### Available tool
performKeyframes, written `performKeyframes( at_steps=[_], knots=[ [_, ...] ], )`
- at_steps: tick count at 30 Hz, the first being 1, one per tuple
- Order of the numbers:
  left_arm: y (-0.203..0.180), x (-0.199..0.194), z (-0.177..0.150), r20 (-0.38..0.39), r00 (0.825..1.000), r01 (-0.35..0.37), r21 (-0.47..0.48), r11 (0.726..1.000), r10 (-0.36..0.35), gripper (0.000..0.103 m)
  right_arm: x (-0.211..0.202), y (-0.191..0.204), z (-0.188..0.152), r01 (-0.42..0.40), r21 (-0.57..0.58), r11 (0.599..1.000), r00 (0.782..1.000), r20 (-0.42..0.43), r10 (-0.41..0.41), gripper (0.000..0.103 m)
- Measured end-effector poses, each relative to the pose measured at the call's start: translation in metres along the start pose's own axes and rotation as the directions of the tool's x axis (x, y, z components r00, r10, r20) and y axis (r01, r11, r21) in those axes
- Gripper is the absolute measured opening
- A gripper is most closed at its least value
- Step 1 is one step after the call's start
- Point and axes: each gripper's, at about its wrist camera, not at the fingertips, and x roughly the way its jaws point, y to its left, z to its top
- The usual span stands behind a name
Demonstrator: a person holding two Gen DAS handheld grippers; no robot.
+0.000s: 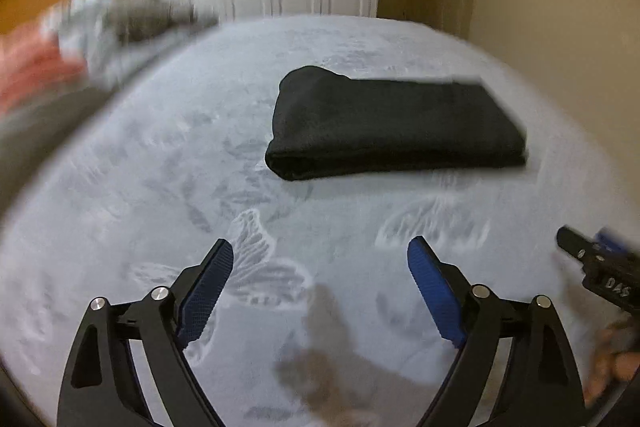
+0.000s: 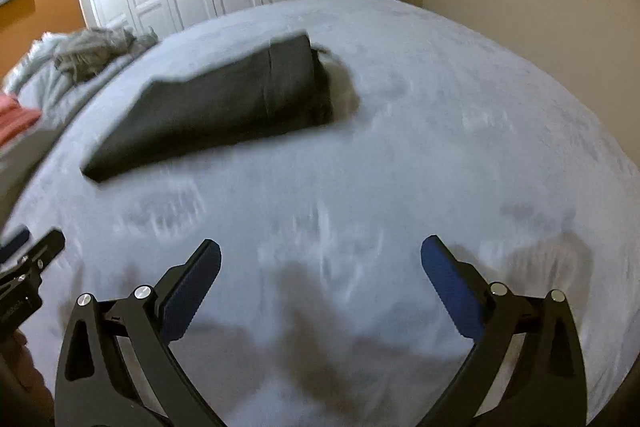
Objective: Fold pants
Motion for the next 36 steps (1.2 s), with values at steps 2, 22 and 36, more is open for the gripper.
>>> performKeyframes(
  at_steps=[2,22,36],
  knots=[
    [0.03,0.014,0.026,-0.063,0.986,0.14,-0.191,0.971,-0.155,0.086,0.005,-0.008,0.036,-0.073,0.032,0.997,0.997,-0.034,0.074,0.098],
    [0.064,0.139,0.079,-0.209,0.952,0.164,-0.27,0.949,-0.224,0.027,0.124,-0.016,0.094,-0.184,-0.06,0.981,0.953,-0.257,0.163,0.056],
    [0.001,-0.031,-0.004,0.086,0.994,-0.066,-0.034,0.997,0.068,0.091,-0.033,0.013,0.01,0.055,-0.096,0.994,0.99,0.134,-0.042,0.098]
  ],
)
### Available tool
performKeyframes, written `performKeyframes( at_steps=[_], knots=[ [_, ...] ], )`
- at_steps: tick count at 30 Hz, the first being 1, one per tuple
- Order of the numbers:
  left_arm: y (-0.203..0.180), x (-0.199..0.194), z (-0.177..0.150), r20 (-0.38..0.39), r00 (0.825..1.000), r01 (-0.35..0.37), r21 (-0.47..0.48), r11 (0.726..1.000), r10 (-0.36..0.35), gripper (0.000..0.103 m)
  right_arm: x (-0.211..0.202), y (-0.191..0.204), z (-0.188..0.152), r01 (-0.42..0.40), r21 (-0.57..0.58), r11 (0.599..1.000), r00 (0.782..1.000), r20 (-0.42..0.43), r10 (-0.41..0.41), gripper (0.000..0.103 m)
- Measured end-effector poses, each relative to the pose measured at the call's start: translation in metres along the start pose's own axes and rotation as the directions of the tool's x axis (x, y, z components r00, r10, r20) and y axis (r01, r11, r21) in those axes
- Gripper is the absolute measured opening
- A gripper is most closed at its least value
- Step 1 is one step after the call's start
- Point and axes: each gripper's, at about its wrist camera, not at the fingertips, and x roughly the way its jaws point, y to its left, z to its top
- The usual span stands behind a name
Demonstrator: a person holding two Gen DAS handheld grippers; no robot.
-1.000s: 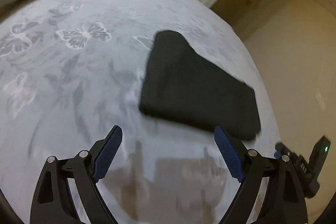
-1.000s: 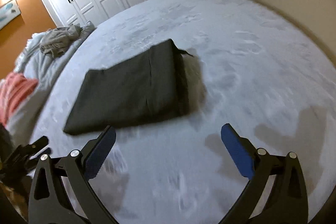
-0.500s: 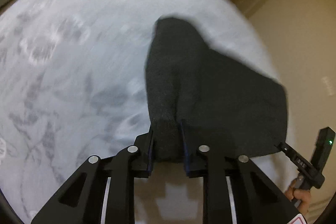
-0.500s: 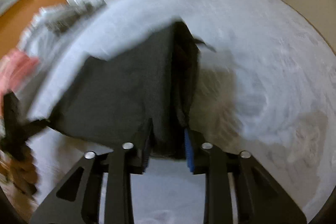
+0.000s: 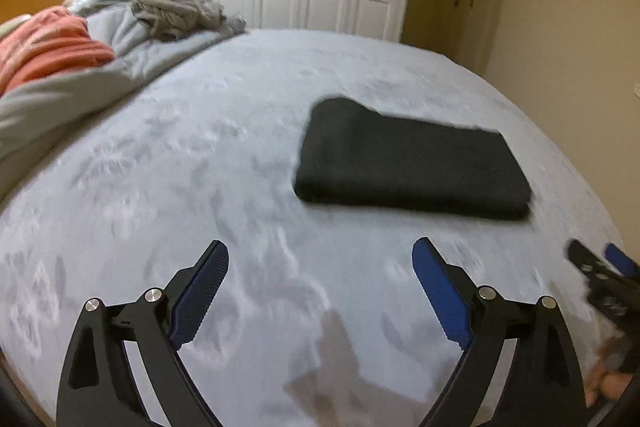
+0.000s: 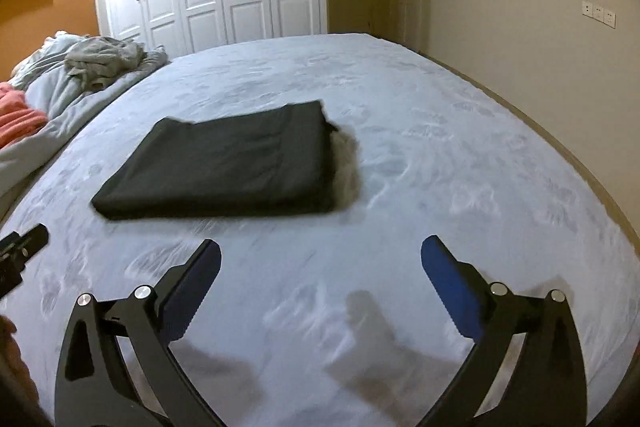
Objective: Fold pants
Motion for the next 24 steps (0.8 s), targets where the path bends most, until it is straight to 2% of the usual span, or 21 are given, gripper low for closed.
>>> performKeyframes(
  at_steps=[3,7,10,12,14,18,24],
  knots=[
    [-0.002,-0.009,-0.023,0.011,1.0,-0.018,0.01,1.0,0.018,0.091,-0.004,0.016,-0.02,0.017,-0.035,0.999,1.0,0.017,-0.016,0.098],
    [-0.014,0.003,-0.039,0.0,0.999,-0.048,0.106,0.993,0.048,0.091,0.005,0.04,-0.05,0.055,-0.161,0.985,0.998,0.025,-0.051,0.098],
    [-0.021,0.015,-0.051,0.032,0.992,-0.124,0.165,0.979,0.12,0.091,0.015,0.05,-0.062,0.08,-0.206,0.975,0.997,-0.006,-0.083,0.098],
    [-0.023,0.024,-0.057,0.029,0.991,-0.135,0.191,0.972,0.132,0.091,0.004,0.046,-0.062,0.068,-0.186,0.98,0.997,0.041,-0.061,0.098],
    [-0.023,0.025,-0.057,0.024,0.994,-0.111,0.195,0.974,0.108,0.091,0.0,0.041,-0.063,0.052,-0.154,0.987,0.998,0.054,-0.044,0.098],
    [-0.02,0.023,-0.055,0.035,0.996,-0.088,0.155,0.984,0.083,0.091,0.009,0.027,-0.06,0.018,-0.07,0.997,1.0,0.008,-0.017,0.098],
    [-0.021,0.029,-0.057,0.021,0.996,-0.094,0.14,0.986,0.092,0.091,0.02,0.002,-0.061,-0.029,0.109,0.994,0.998,-0.05,0.035,0.098]
  ],
)
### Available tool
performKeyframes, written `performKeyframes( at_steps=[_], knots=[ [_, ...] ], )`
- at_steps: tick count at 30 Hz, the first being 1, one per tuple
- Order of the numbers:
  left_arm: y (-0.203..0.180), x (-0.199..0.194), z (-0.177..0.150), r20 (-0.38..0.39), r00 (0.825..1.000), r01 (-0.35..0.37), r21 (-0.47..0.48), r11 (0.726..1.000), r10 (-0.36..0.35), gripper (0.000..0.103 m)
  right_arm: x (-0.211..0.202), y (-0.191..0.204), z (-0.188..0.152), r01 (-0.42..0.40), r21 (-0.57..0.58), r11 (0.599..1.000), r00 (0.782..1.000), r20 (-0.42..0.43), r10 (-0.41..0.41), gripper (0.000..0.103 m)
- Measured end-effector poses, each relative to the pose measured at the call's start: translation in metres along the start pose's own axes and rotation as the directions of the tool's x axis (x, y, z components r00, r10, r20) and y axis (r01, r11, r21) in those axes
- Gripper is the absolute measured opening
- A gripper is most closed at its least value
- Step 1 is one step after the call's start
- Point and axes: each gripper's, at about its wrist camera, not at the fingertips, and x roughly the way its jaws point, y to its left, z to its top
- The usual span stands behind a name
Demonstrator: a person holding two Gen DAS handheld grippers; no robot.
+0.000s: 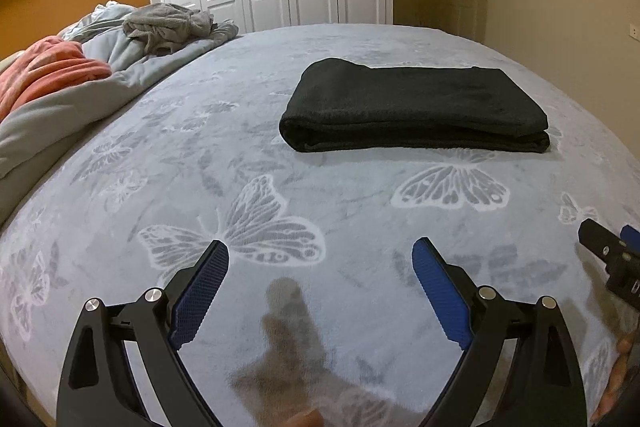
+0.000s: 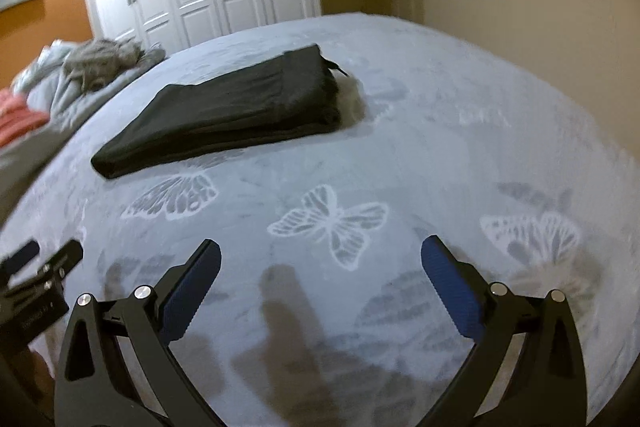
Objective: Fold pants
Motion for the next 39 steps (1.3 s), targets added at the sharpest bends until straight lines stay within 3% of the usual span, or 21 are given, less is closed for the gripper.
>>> performKeyframes(
  at_steps=[4,14,28,39],
  knots=[
    [-0.002,0.0,0.0,0.004,1.0,-0.005,0.008,1.0,0.005,0.091,0.004,-0.006,0.0,-0.007,0.049,0.999,1.0,-0.013,0.008,0.098],
    [-0.002,-0.001,-0.001,0.003,1.0,-0.009,0.012,1.0,0.009,0.091,-0.005,0.021,-0.004,0.033,-0.105,0.994,0.999,0.04,-0.029,0.098],
    [-0.007,-0.006,-0.004,0.043,0.998,-0.048,0.038,0.998,0.046,0.091,-0.005,0.036,-0.007,0.078,-0.183,0.98,0.996,0.056,-0.069,0.098],
    [-0.006,-0.005,-0.003,0.04,0.998,-0.053,0.038,0.998,0.051,0.091,-0.005,0.036,-0.008,0.087,-0.182,0.979,0.995,0.06,-0.077,0.098]
  ],
)
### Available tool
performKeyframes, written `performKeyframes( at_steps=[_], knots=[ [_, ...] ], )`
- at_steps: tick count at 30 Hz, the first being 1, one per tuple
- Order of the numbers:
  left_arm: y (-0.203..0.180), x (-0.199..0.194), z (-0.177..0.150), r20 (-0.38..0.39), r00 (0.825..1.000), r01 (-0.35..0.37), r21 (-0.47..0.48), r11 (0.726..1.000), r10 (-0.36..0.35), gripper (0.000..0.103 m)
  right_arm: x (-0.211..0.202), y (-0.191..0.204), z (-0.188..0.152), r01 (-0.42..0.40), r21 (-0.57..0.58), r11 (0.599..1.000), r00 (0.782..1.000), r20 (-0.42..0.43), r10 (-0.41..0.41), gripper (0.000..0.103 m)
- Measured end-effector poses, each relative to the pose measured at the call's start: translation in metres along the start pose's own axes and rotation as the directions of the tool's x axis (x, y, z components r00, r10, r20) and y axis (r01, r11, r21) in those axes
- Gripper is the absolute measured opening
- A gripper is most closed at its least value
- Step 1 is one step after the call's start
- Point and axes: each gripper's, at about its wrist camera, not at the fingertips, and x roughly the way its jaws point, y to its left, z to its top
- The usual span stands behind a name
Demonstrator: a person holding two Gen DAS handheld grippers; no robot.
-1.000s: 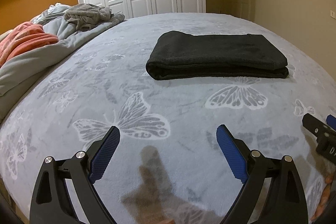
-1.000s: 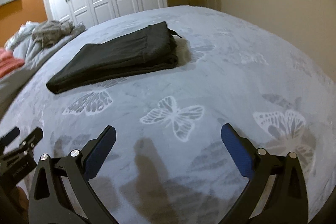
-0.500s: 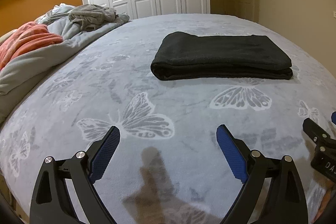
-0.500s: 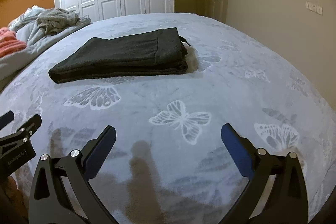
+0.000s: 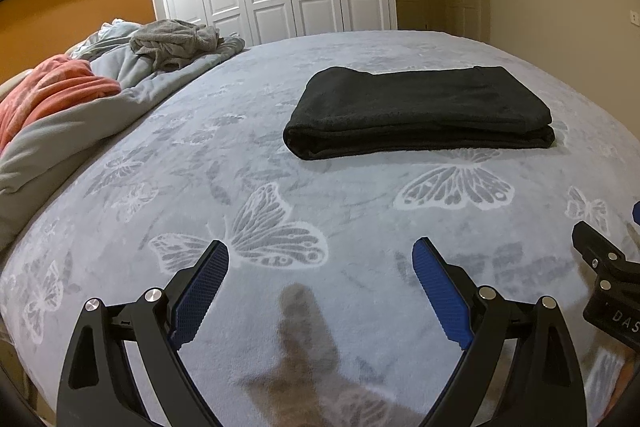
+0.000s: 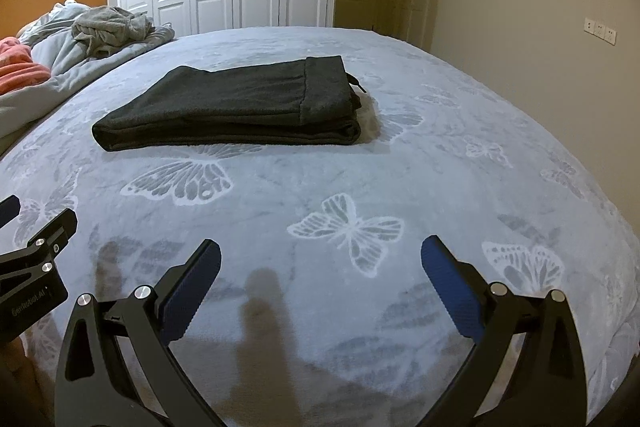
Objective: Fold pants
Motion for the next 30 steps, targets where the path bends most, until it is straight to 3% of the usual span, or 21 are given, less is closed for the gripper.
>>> performKeyframes(
  at_steps=[30],
  knots=[
    [-0.0027,-0.001,-0.0011,0.012,1.0,0.017,0.024,1.0,-0.017,0.091,-0.0005,-0.0021,0.0005,0.011,0.0,1.0,1.0,0.002,-0.011,0.098]
  ],
)
